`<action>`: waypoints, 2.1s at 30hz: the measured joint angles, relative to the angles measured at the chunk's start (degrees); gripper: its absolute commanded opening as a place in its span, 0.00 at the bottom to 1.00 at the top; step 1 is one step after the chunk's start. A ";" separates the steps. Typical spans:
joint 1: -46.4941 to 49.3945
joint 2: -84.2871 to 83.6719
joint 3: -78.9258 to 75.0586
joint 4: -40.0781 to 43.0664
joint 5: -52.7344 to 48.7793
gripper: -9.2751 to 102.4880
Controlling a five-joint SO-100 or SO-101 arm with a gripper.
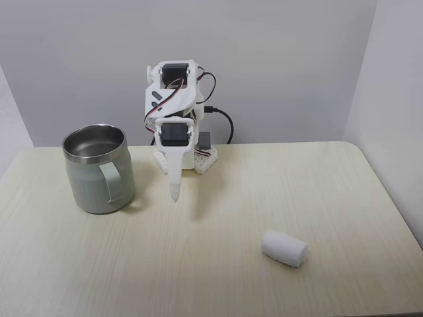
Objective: Grasp a dressing and put it in the cup.
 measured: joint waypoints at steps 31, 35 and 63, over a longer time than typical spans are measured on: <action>0.26 0.26 3.60 -0.35 -8.53 0.08; -3.43 2.99 11.43 1.58 -15.03 0.08; -30.67 96.59 89.91 28.92 -77.08 0.32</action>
